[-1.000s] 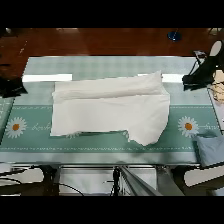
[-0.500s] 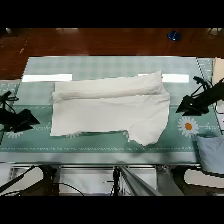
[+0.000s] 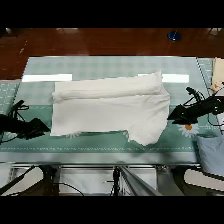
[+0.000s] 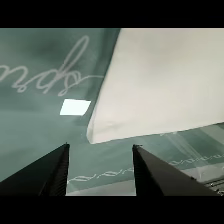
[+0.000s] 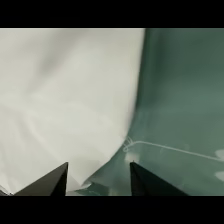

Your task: Fold the shirts.

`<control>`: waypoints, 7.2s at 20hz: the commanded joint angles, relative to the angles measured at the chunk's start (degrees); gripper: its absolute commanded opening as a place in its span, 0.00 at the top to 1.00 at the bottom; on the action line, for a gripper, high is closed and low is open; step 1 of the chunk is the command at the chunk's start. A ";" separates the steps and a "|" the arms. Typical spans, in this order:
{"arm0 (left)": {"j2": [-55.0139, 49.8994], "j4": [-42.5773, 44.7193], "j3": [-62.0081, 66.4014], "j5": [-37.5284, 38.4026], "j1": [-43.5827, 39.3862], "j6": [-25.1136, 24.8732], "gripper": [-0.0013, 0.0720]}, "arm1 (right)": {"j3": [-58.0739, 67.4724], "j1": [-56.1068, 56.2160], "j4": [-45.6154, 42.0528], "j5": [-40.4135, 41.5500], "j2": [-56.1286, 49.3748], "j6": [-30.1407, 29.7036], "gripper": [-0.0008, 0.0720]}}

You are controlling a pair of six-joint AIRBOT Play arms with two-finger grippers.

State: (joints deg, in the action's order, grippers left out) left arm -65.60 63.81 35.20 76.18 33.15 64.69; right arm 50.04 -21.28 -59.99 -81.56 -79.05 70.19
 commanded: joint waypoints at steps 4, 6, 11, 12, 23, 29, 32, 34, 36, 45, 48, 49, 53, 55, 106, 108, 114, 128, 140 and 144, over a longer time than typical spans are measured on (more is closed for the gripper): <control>-0.44 -4.98 -5.99 -5.27 0.00 -4.26 0.31 | -0.61 -0.04 1.53 -0.52 0.13 -1.31 0.35; -2.75 -5.31 -6.84 -5.35 -0.13 -5.07 0.31 | -0.61 -0.04 1.62 -0.26 1.03 -1.55 0.35; -9.05 -14.97 -6.91 -11.21 -2.25 -6.99 0.44 | -0.61 -0.04 0.92 0.44 6.99 -1.49 0.35; -9.29 -14.78 -6.93 -12.11 -2.40 -7.02 0.78 | -0.61 -0.04 0.48 0.35 8.26 -1.42 0.35; -7.23 -14.34 -6.80 -9.68 -1.99 -8.57 0.93 | -2.82 -4.22 -5.77 -1.97 11.06 1.05 0.26; -6.43 -14.36 -6.80 -9.53 -1.99 -8.57 0.93 | -12.00 -9.11 0.61 2.49 11.06 0.00 0.28; -6.43 -14.36 -6.80 -9.49 -1.99 -8.55 0.93 | -15.69 -6.54 1.75 8.22 11.04 0.09 0.28; -6.43 -14.36 -6.80 -9.53 -1.99 -8.55 0.93 | -16.92 -4.15 2.95 11.04 11.04 0.07 0.28; -6.43 -14.38 -6.80 -9.53 -1.99 -8.55 0.93 | -16.96 -1.57 3.45 15.08 11.04 0.55 0.29; -6.43 -14.38 -6.19 -9.60 -1.99 -8.52 0.93 | -16.94 12.04 6.95 20.83 6.25 2.19 0.92; -5.70 -15.30 -2.99 -7.50 -1.99 -8.55 0.93 | -15.34 12.04 3.32 22.36 13.25 3.43 0.95; -4.72 -16.52 -1.20 -6.62 -1.99 -8.55 0.93 | -14.01 12.04 1.90 22.86 15.54 3.80 0.96; 1.70 -22.51 7.63 -6.05 -2.49 -8.52 0.93 | -6.05 12.13 1.46 26.88 19.19 5.05 0.96; 2.99 -22.84 11.89 -6.08 -4.15 -8.50 0.93 | -2.16 12.24 5.25 28.94 17.77 4.90 0.96; -26.84 -15.96 48.57 -8.61 -10.84 0.61 0.52 | 26.67 4.02 2.49 31.43 -12.04 4.44 0.19; -25.73 -16.00 49.13 -8.61 -10.71 0.61 0.52 | 31.04 0.55 3.63 23.04 -15.78 2.75 0.19; -25.18 -15.98 49.13 -6.95 -14.51 0.61 0.52 | 41.29 -1.40 15.08 9.03 -28.09 -2.43 0.19; -25.18 -16.00 49.13 -6.40 -17.11 1.64 0.53 | 42.51 9.77 18.84 9.53 -37.83 -1.60 0.69; -25.18 -19.06 49.13 -5.22 -27.87 2.71 0.93 | 51.43 10.01 5.84 -3.28 -24.28 2.23 0.96; -26.03 -19.02 49.13 -9.84 -38.77 8.96 0.93 | 51.43 10.01 2.34 -4.42 -20.06 3.10 0.96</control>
State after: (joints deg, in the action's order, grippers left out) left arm -91.15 45.10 84.27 69.60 0.99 69.65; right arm 101.30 -11.33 -54.00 -84.07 -102.13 72.31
